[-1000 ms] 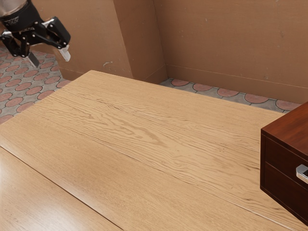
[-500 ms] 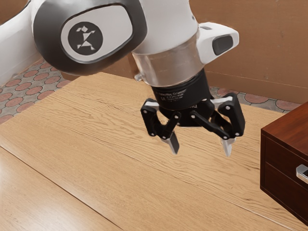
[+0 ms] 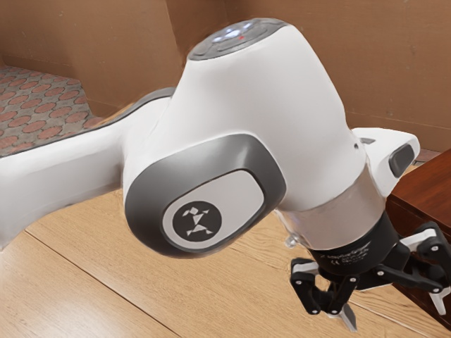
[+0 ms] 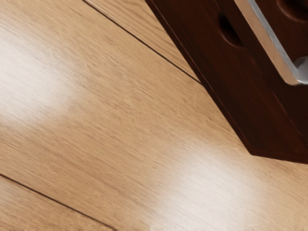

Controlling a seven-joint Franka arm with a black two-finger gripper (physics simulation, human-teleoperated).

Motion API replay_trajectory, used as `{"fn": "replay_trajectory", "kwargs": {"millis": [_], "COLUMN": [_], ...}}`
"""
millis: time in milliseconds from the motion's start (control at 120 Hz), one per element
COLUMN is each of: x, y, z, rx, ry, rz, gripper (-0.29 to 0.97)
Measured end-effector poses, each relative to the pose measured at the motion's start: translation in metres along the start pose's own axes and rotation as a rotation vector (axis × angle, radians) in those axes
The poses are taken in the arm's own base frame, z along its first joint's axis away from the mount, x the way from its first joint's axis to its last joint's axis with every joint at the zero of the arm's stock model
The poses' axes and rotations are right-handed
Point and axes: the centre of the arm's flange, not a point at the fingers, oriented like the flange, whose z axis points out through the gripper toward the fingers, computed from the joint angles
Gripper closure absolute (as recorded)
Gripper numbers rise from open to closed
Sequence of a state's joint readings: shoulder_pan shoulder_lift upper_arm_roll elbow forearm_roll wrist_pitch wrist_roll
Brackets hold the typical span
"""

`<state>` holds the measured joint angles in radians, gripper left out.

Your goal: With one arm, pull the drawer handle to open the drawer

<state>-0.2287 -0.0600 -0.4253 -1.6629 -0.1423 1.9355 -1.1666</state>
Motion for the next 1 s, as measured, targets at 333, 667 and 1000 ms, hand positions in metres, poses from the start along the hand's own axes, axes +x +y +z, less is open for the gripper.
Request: {"fn": "replay_trajectory", "kwargs": {"millis": [333, 667, 1000], "x": [0.040, 0.084, 0.094], "y": [0.015, 0.011, 0.016], "z": [0.044, 0.061, 0.086], "rx": [-0.083, -0.131, -0.153], "ry": [0.003, 0.039, 0.028], "rz": [-0.140, -0.246, -0.288], "gripper": [0.03, 0.03, 0.03]}}
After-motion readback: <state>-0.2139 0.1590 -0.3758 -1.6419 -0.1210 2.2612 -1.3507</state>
